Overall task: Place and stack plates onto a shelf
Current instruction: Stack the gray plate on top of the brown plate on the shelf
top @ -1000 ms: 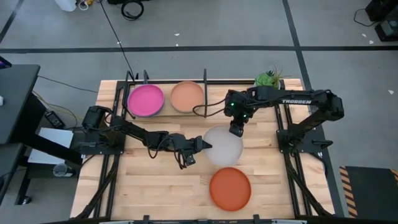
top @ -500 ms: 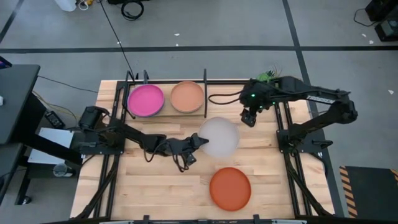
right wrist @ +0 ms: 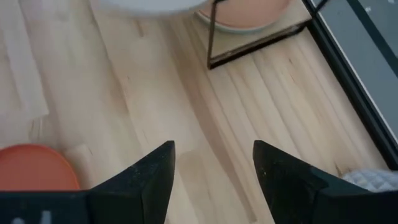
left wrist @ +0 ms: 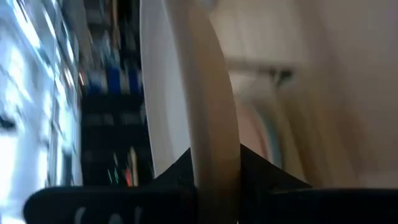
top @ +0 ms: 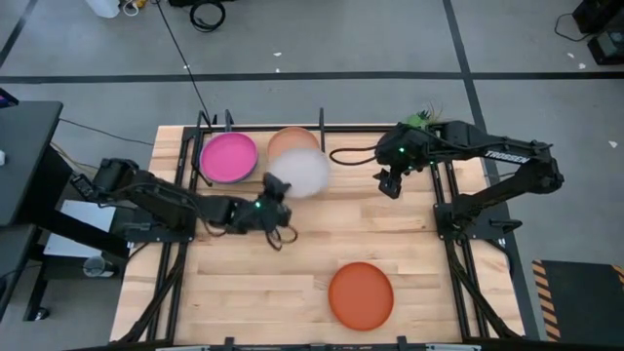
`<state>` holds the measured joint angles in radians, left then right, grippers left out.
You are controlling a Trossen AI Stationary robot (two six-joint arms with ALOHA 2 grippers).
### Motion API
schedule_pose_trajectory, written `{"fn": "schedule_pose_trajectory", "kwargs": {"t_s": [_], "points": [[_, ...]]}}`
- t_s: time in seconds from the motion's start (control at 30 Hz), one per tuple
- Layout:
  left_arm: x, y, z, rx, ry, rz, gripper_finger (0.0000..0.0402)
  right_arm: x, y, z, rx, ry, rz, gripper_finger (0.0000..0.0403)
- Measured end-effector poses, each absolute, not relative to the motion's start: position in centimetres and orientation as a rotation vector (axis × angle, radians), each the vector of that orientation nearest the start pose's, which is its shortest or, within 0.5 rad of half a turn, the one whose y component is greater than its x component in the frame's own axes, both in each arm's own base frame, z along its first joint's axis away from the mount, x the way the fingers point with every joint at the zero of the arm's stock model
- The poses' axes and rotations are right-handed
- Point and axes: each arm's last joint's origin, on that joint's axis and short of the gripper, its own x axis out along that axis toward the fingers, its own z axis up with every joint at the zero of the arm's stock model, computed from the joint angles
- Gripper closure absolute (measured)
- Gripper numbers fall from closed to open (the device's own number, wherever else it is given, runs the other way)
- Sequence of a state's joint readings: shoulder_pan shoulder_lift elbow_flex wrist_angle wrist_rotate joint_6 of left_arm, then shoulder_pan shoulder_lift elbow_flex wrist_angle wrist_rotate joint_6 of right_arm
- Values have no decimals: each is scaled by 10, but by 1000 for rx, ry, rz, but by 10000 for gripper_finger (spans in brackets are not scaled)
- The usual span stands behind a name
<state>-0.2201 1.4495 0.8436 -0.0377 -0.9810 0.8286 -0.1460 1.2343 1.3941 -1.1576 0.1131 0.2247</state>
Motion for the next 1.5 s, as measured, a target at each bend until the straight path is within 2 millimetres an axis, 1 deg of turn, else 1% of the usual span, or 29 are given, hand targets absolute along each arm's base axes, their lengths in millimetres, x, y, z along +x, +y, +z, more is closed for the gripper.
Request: {"fn": "schedule_pose_trajectory", "kwargs": {"t_s": [0.13,0.37,0.6,0.73,0.9,1.0,1.1,1.23,1.3,1.5], "points": [[286,-15,215,1061,951,562,339,220,-33,369,194,957,-324,180],[285,17,213,979,1013,612,338,221,-33,369,185,956,-318,181],[285,55,210,836,1011,516,338,222,-33,368,198,956,-325,181],[293,69,204,815,970,457,338,222,-33,368,199,953,-325,181],[307,77,185,914,1000,432,338,223,-33,369,204,944,-317,181],[310,83,172,953,1063,457,337,223,-31,369,210,945,-317,181],[311,84,166,959,1088,469,337,223,-29,369,206,947,-308,181],[312,77,166,938,1067,454,319,224,-28,369,213,945,-307,181],[312,73,170,921,1041,440,300,224,-28,369,220,945,-310,181],[307,65,191,863,942,406,231,223,-28,369,241,943,-321,181]]}}
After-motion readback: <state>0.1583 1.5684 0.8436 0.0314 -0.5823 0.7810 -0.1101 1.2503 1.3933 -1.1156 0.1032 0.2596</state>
